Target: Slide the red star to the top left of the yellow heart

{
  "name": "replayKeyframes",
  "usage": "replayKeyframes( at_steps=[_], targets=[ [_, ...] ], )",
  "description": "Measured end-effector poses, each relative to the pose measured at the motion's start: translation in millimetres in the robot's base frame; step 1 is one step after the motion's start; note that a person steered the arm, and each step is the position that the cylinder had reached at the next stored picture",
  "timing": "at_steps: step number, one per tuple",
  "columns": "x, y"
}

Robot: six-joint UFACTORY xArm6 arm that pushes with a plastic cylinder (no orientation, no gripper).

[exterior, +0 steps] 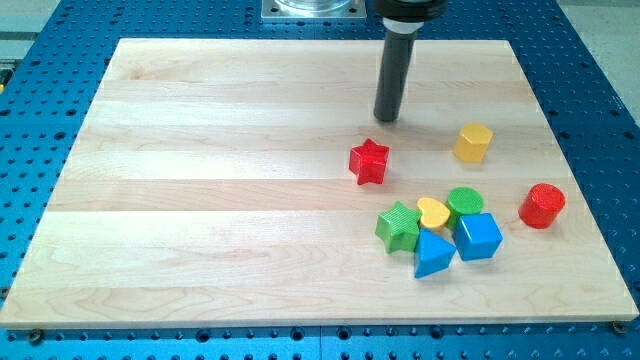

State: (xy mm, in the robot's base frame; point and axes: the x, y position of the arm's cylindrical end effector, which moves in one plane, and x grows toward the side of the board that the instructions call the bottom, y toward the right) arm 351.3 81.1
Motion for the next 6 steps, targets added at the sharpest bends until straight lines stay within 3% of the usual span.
replayKeyframes(
  at_steps=[1, 2, 6],
  targets=[
    [30, -20],
    [93, -21],
    [114, 4]
  ],
)
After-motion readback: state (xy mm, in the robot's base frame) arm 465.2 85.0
